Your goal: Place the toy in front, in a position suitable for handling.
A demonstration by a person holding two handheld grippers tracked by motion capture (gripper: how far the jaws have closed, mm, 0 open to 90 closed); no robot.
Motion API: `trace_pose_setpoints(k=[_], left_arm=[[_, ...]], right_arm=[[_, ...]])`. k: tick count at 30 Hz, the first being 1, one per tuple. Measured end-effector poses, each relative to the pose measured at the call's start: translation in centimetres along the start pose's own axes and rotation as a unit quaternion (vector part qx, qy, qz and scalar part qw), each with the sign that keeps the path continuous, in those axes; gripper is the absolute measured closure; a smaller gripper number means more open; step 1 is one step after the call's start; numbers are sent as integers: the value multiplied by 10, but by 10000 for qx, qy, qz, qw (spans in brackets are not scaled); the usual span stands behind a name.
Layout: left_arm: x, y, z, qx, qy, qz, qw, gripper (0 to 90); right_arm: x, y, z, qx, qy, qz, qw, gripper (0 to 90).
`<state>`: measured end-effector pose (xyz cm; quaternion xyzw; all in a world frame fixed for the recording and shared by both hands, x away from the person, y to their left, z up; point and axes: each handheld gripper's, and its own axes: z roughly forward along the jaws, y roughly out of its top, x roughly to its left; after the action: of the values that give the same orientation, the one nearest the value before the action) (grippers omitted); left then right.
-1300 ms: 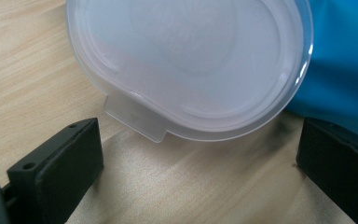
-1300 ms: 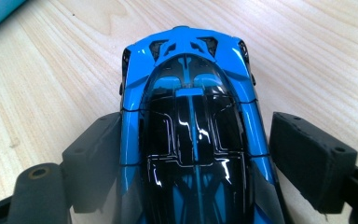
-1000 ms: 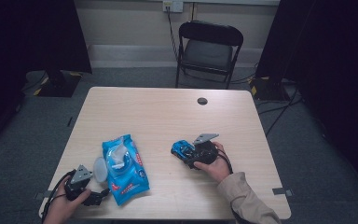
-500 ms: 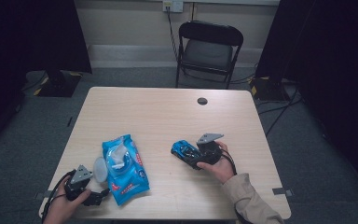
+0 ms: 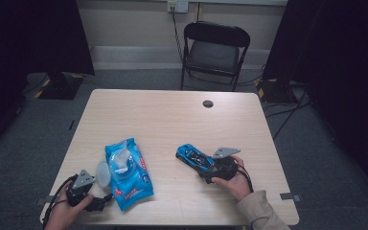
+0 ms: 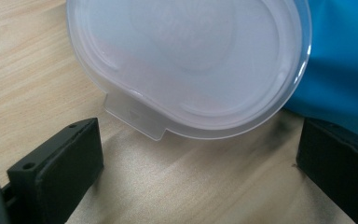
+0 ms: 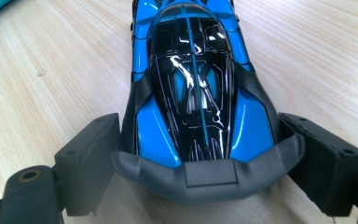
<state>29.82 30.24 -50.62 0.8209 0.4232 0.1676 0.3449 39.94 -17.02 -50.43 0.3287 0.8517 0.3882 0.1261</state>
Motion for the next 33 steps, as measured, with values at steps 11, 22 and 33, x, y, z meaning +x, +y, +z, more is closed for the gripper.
trace_pose_setpoints(k=[11, 22, 33], left_arm=[[-1, -1, 0, -13, 25, -43, 10000, 0], [1, -4, -9, -40, -17, -69, 10000, 90], [-5, 18, -39, -461, -195, -3, 9987, 152]], right_arm=[[4, 0, 1, 45, -114, -136, 9998, 188], [3, -1, 0, 19, -142, -76, 9999, 224], [3, -1, 0, 21, -144, -75, 9999, 224]])
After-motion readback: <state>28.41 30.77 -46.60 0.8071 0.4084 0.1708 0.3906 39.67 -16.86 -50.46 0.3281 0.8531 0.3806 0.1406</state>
